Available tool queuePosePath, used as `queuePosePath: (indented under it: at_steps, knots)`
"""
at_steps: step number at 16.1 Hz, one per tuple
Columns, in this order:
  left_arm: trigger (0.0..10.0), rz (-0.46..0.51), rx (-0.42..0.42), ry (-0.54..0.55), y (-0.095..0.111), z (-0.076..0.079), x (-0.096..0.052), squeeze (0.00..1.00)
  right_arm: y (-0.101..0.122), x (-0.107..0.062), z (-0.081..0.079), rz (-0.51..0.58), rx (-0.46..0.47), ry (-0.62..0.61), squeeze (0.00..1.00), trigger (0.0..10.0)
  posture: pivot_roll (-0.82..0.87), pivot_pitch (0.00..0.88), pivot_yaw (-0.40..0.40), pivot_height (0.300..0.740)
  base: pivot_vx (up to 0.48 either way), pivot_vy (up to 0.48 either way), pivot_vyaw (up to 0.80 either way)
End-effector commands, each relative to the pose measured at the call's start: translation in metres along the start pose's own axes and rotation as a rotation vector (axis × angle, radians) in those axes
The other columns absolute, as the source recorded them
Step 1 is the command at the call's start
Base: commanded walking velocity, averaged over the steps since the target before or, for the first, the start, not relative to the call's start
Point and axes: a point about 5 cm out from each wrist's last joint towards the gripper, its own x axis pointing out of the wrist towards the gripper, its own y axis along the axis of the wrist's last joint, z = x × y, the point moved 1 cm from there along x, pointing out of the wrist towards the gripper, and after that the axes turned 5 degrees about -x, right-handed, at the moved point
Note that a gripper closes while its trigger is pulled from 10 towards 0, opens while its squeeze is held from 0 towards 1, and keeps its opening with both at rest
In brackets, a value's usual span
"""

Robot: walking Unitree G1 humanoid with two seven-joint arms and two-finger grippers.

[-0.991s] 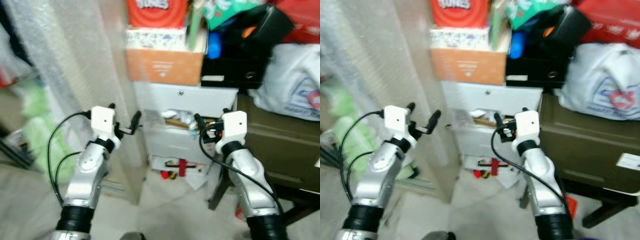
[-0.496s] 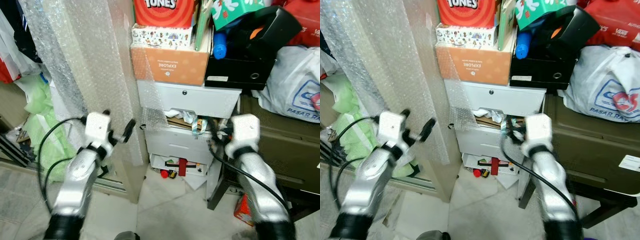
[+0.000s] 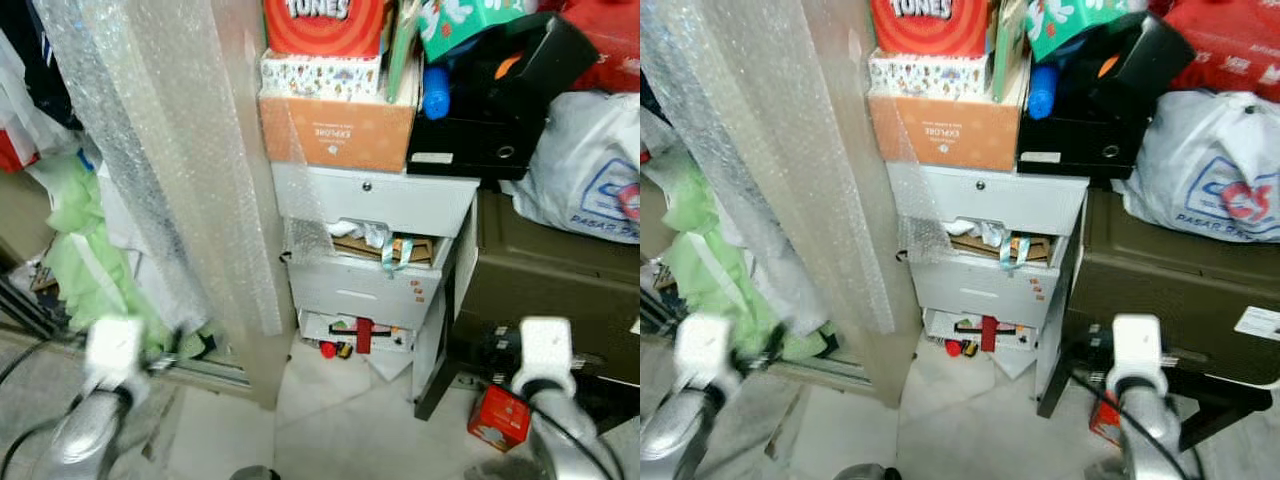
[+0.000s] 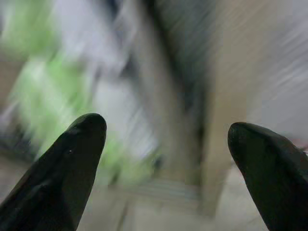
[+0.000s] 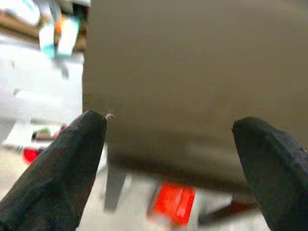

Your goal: Clean up the room

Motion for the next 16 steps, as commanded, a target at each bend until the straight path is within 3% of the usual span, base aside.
queuePosePath:
  at_steps: [1,2,3,6,8,10,13,16]
  knots:
    - [10.0,-0.057,-0.005,0.059,-0.012,-0.012,-0.001,0.00,-0.004,0.003,-0.003,-0.030,0.037,0.011,0.00,10.0,-0.01,0.000,0.043,0.740,0.000,0.000,0.00]
    - [10.0,-0.147,-0.010,0.114,-0.030,-0.024,0.000,0.00,-0.010,0.004,-0.005,-0.067,0.094,0.016,0.00,10.0,-0.01,0.000,0.040,0.740,0.000,0.000,0.00]
    - [10.0,-0.284,0.020,0.155,-0.056,-0.033,0.002,0.00,-0.035,0.006,-0.008,-0.210,0.193,0.012,0.00,10.0,-0.03,0.000,0.033,0.740,0.000,0.000,0.00]
    - [10.0,-0.428,0.032,0.157,-0.077,-0.030,0.007,0.00,-0.077,0.000,-0.006,-0.405,0.232,0.009,0.00,10.0,-0.03,0.000,0.031,0.740,0.000,0.000,0.00]
    - [10.0,-0.492,0.083,0.142,-0.086,-0.025,0.007,0.00,-0.090,-0.005,-0.009,-0.457,0.234,0.020,0.00,10.0,-0.05,0.000,0.036,0.740,0.000,0.000,0.00]
    - [10.0,-0.523,0.068,0.130,-0.091,-0.021,0.007,0.00,-0.096,-0.008,-0.013,-0.485,0.220,0.036,0.00,10.0,-0.06,0.000,0.045,0.740,0.000,0.000,0.00]
    - [10.0,-0.615,0.048,0.088,-0.104,-0.001,0.010,0.00,-0.112,-0.016,-0.028,-0.581,0.248,0.043,0.00,10.0,-0.07,0.000,0.049,0.740,0.000,0.000,0.00]
    - [10.0,-0.649,0.053,0.103,-0.105,0.003,0.012,0.00,-0.110,-0.014,-0.039,-0.602,0.239,0.067,0.00,10.0,-0.07,0.000,0.060,0.740,0.000,0.000,0.00]
